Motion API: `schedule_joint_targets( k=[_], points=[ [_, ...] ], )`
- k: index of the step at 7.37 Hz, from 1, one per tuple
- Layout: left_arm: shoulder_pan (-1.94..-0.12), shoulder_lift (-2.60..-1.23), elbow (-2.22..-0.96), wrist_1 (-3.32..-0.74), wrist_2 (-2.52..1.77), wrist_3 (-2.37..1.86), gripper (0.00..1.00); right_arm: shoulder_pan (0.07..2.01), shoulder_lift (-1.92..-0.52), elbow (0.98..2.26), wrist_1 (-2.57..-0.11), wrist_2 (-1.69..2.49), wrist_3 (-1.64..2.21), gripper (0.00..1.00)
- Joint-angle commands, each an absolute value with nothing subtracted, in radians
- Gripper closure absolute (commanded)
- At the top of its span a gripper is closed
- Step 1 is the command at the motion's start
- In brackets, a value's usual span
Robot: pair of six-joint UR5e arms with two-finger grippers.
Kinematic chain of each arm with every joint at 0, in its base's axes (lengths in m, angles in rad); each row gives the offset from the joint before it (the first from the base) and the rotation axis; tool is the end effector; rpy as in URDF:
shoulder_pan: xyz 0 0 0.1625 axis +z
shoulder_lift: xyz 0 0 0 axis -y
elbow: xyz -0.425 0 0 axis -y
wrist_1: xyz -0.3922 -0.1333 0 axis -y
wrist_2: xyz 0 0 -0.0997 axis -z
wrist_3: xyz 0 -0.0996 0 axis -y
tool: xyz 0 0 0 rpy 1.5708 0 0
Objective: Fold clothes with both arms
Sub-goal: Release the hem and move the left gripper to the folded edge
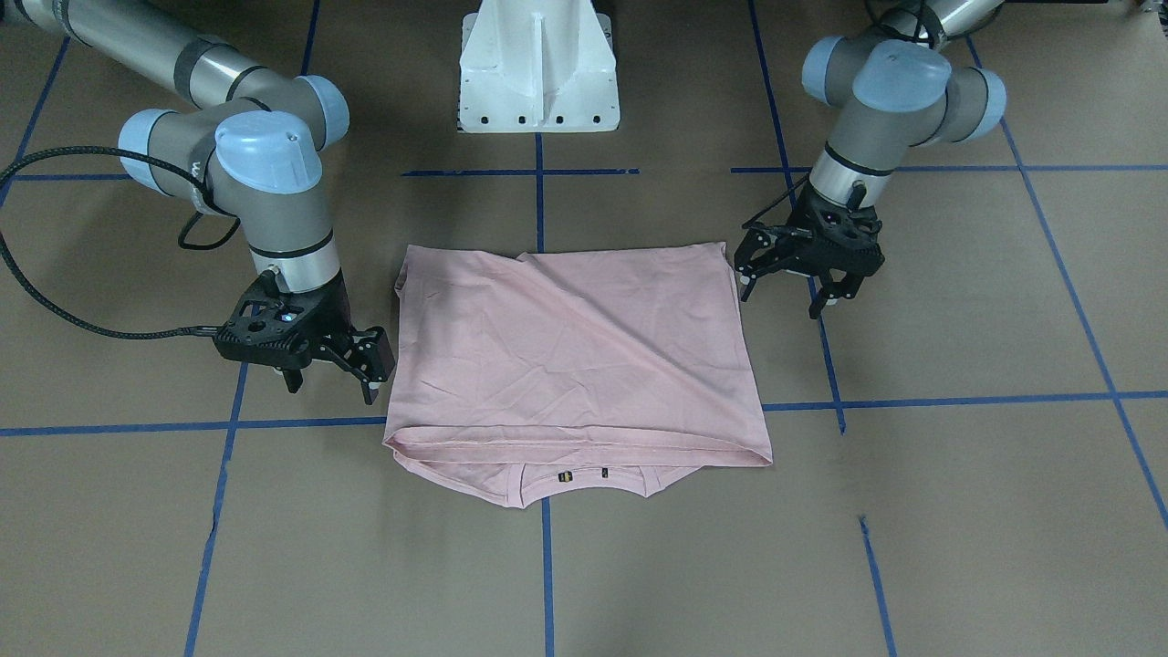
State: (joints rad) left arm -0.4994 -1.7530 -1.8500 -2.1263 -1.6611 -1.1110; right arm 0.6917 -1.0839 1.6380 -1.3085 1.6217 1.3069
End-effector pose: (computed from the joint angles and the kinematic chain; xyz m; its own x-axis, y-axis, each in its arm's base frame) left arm 0.4365 -0.3797 0.3732 0.5956 0.1785 -0.7832 0.1622 0.9282 0.3349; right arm -0.4366 -0.5281 0.3272 0.6679 0.2149 0.7125 -0.4498 0.8793 0.1564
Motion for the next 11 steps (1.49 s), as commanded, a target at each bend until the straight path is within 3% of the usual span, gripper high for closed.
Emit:
schedule_joint_targets(
  k=[1, 2, 5, 6, 7, 11],
  points=[
    [-0.43, -1.75, -1.85, -2.125, -1.625, -1.163, 0.14, 0.692, -1.085, 1.638, -1.308, 1.621, 1.307, 0.0],
    [-0.425, -1.749, -1.851, -2.123, -1.624, -1.163, 0.17, 0.692, -1.085, 1.637, -1.308, 1.621, 1.307, 0.0],
    [-0.399, -1.736, -1.85, -2.12, -1.623, -1.164, 0.68, 0.692, -1.086, 1.637, -1.308, 1.62, 1.307, 0.0],
    [-0.399, -1.735, -1.851, -2.12, -1.623, -1.163, 0.93, 0.692, -1.086, 1.637, -1.308, 1.62, 1.307, 0.0],
    [-0.4, -1.732, -1.861, -2.12, -1.626, -1.158, 1.0, 0.692, -1.086, 1.637, -1.308, 1.62, 1.307, 0.0],
    [-0.489, -1.715, -1.85, -2.118, -1.626, -1.016, 1.0, 0.689, -1.095, 1.637, -1.308, 1.614, 1.307, 0.0]
  ],
)
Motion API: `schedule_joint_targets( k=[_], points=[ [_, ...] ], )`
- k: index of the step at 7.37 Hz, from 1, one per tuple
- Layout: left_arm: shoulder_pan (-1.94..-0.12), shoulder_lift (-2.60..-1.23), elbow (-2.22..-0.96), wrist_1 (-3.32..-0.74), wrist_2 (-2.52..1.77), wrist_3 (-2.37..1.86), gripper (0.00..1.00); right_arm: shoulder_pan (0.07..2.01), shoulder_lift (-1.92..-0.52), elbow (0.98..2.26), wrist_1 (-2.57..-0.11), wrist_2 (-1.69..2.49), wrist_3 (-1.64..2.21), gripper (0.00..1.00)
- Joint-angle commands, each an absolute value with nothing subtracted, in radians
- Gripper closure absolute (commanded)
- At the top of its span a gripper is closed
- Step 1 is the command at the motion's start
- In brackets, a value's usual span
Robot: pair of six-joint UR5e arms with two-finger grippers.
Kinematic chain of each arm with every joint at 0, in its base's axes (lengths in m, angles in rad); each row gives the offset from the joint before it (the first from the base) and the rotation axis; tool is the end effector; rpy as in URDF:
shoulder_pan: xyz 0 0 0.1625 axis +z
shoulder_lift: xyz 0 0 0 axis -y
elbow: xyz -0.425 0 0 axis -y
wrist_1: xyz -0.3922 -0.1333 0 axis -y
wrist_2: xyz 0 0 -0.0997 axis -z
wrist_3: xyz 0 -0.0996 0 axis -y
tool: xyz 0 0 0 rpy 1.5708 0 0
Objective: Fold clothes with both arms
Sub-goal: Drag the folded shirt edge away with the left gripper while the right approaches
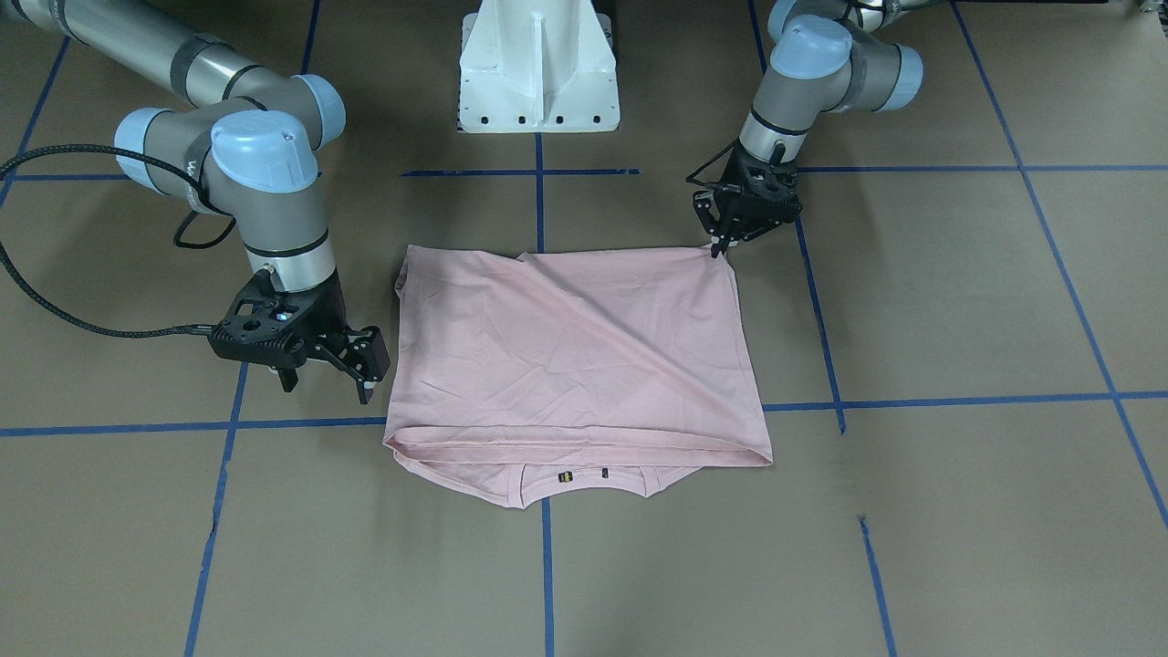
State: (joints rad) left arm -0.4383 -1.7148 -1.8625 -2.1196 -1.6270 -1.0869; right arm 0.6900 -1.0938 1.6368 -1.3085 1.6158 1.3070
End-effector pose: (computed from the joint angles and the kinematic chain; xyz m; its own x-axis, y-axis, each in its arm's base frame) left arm 0.4479 -0.3510 0.3895 0.6209 0.2220 -0.7518 0.1045 0.9271 0.3600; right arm -0.4361 -0.5269 0.3345 0.6752 0.2195 0.7042 -0.4504 0.8787 0.1579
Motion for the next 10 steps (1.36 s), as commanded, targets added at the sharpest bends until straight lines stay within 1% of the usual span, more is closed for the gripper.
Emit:
schedule_joint_targets(
  k=[1, 2, 3, 5, 6, 7, 8, 9, 10],
  points=[
    [-0.555, -1.723, -1.807, -2.12, -1.626, -0.971, 1.0, 0.681, -1.095, 1.637, -1.307, 1.611, 1.307, 0.0],
    [-0.622, -1.75, -1.752, -2.128, -1.628, -0.912, 1.0, 0.68, -1.095, 1.637, -1.307, 1.609, 1.308, 0.0],
    [-0.685, -1.835, -1.664, -2.126, -1.626, -0.867, 1.0, 0.678, -1.095, 1.637, -1.307, 1.608, 1.31, 0.0],
    [-0.78, -2.035, -1.417, -2.14, -1.626, -0.842, 1.0, 0.664, -1.095, 1.635, -1.307, 1.588, 1.316, 0.0],
    [-0.816, -2.11, -1.291, -2.205, -1.626, -0.841, 1.0, 0.663, -1.095, 1.634, -1.307, 1.585, 1.318, 0.0],
    [-0.837, -2.165, -1.176, -2.28, -1.591, -0.806, 1.0, 0.66, -1.095, 1.632, -1.307, 1.579, 1.318, 0.0],
    [-0.872, -2.218, -1.087, -2.292, -1.55, -0.74, 1.0, 0.658, -1.095, 1.632, -1.307, 1.575, 1.318, 0.0],
    [-0.902, -2.265, -0.951, -2.354, -1.548, -0.686, 1.0, 0.657, -1.094, 1.632, -1.307, 1.575, 1.318, 0.0],
    [-0.911, -2.263, -0.934, -2.428, -1.552, -0.661, 0.9, 0.655, -1.094, 1.634, -1.307, 1.575, 1.321, 0.0]
  ],
)
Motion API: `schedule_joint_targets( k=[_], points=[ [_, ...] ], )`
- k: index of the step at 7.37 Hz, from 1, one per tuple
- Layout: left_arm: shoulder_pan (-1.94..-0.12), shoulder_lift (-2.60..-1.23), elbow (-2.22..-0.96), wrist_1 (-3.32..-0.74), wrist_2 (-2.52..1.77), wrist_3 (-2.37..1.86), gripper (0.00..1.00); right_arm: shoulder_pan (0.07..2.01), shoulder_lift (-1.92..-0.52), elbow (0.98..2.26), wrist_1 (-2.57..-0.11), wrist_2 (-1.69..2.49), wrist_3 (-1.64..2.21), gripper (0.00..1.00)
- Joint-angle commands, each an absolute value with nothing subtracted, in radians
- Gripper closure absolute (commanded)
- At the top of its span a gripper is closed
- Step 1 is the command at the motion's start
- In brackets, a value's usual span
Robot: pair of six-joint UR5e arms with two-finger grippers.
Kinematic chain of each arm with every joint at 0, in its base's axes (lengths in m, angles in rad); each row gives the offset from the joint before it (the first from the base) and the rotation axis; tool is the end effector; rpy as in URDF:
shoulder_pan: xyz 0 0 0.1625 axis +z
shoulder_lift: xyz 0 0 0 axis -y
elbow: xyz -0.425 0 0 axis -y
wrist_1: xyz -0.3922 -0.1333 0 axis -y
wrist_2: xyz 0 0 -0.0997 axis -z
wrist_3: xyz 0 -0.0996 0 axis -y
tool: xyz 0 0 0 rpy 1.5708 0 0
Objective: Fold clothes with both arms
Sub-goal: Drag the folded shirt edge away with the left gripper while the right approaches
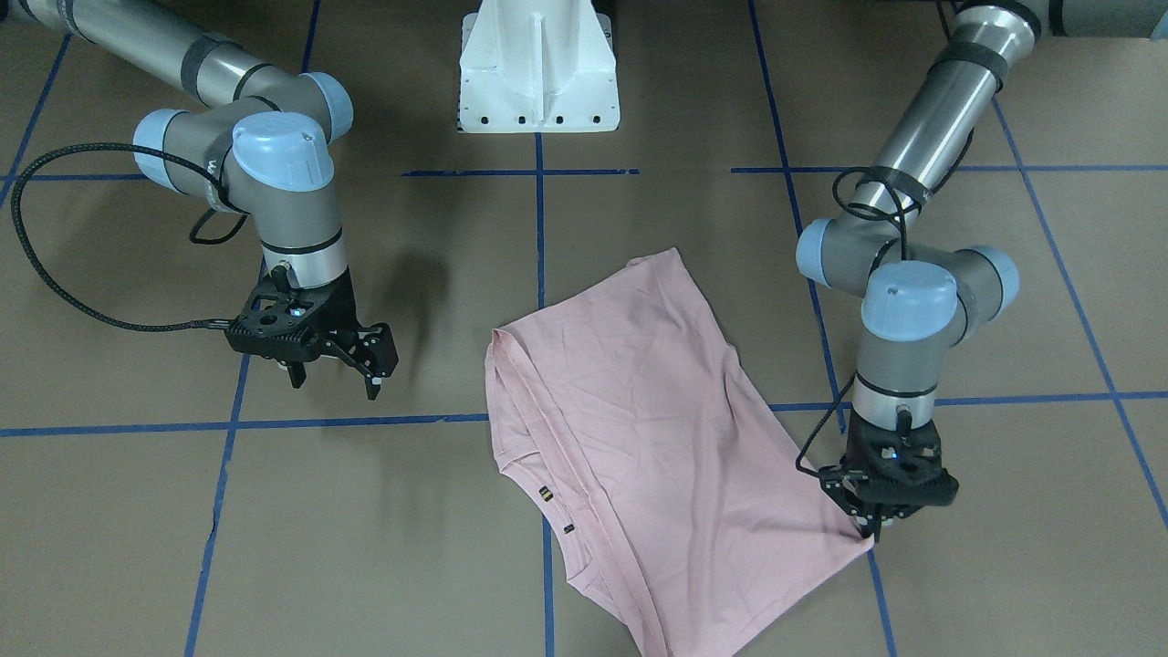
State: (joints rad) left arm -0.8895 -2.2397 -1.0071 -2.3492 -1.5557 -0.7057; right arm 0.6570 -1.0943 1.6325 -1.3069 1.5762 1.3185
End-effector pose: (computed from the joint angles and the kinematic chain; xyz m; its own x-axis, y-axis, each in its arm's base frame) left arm 0.3952 -0.7015 0.4408 0.8559 0.1528 -0.4941 0.2044 0.7776 0.5946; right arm -0.4515 -0.5159 0.3367 0.6847 0.2129 0.6970 -0.4510 0.8750 0.1758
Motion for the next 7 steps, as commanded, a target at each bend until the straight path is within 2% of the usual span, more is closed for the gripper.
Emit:
schedule_joint_targets(
  k=[1, 2, 3, 4, 6, 7],
  points=[
    [-0.908, -2.26, -0.943, -2.439, -1.555, -0.652, 0.01, 0.65, -1.089, 1.632, -1.305, 1.575, 1.324, 0.0],
    [-0.928, -2.26, -0.974, -2.441, -1.625, -0.619, 0.0, 0.64, -1.071, 1.628, -1.305, 1.575, 1.342, 0.01],
    [-0.974, -2.249, -1.0, -2.445, -1.728, -0.538, 0.0, 0.628, -1.025, 1.603, -1.311, 1.577, 1.414, 0.1],
    [-0.976, -2.215, -1.052, -2.444, -1.736, -0.532, 0.0, 0.611, -0.943, 1.533, -1.31, 1.577, 1.489, 0.17],
    [-0.974, -2.198, -1.077, -2.444, -1.736, -0.535, 0.0, 0.568, -0.774, 1.351, -1.312, 1.574, 1.575, 0.23],
    [-0.974, -2.198, -1.077, -2.444, -1.735, -0.537, 0.0, 0.546, -0.741, 1.31, -1.312, 1.56, 1.589, 0.27]
  ],
)
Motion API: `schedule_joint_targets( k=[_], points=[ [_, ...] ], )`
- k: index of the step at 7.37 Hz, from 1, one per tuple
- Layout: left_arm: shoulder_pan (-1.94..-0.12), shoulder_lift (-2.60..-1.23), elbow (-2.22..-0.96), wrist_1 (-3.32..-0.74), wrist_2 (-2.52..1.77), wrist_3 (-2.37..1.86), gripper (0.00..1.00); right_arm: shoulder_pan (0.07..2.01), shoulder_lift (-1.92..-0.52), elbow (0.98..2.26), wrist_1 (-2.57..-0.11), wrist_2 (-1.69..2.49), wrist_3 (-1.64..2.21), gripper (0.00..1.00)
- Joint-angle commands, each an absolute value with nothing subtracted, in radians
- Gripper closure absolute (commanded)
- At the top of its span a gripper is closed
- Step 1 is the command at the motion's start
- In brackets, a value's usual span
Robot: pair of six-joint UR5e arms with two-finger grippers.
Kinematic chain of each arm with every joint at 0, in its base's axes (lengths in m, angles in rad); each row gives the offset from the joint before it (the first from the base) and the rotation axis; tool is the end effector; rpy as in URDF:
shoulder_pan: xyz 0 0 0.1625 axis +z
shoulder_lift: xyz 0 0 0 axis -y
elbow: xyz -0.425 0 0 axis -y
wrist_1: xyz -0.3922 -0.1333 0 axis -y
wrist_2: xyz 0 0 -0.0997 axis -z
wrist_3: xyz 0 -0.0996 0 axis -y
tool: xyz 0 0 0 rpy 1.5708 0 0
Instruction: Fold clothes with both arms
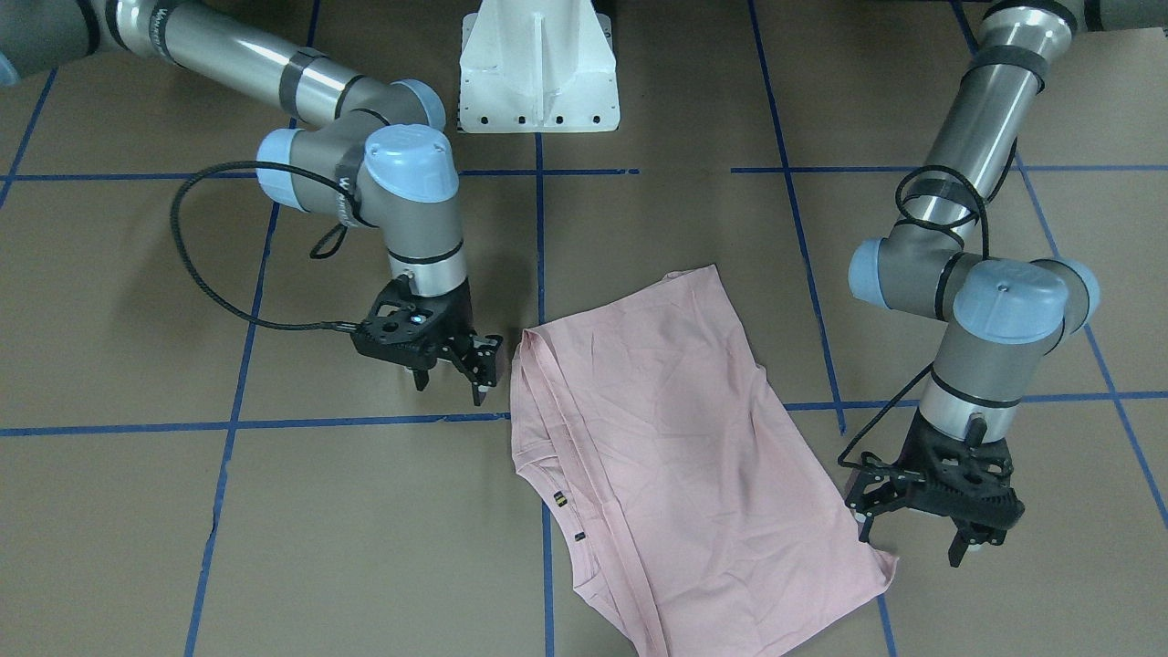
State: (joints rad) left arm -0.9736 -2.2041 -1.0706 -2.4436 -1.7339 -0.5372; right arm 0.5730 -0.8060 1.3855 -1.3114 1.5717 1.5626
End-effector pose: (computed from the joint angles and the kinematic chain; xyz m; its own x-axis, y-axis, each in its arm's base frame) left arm 0.3399 -0.7081 0.4214 0.7888 0.3476 -0.5069 0.1195 0.7223 0.6812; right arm -0.5690 -0.5257 0.2468 0.5660 0.3554 0.7439 -0.5370 0.8436 0.0055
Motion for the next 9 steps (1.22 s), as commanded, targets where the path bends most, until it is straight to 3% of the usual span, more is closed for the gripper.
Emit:
schedule_joint_targets(
  k=[1, 7, 8, 9],
  points=[
    [-0.974, -2.198, -1.078, -2.444, -1.735, -0.537, 0.0, 0.534, -0.7, 1.26, -1.312, 1.536, 1.589, 0.39],
    [-0.974, -2.191, -1.078, -2.444, -1.735, -0.537, 0.0, 0.512, -0.66, 1.189, -1.333, 1.517, 1.489, 0.49],
    [-0.974, -2.191, -1.078, -2.444, -1.735, -0.537, 0.0, 0.511, -0.66, 1.189, -1.335, 1.516, 1.486, 0.52],
    [-0.974, -2.191, -1.078, -2.444, -1.735, -0.537, 0.0, 0.511, -0.66, 1.189, -1.335, 1.516, 1.485, 0.65]
  ],
)
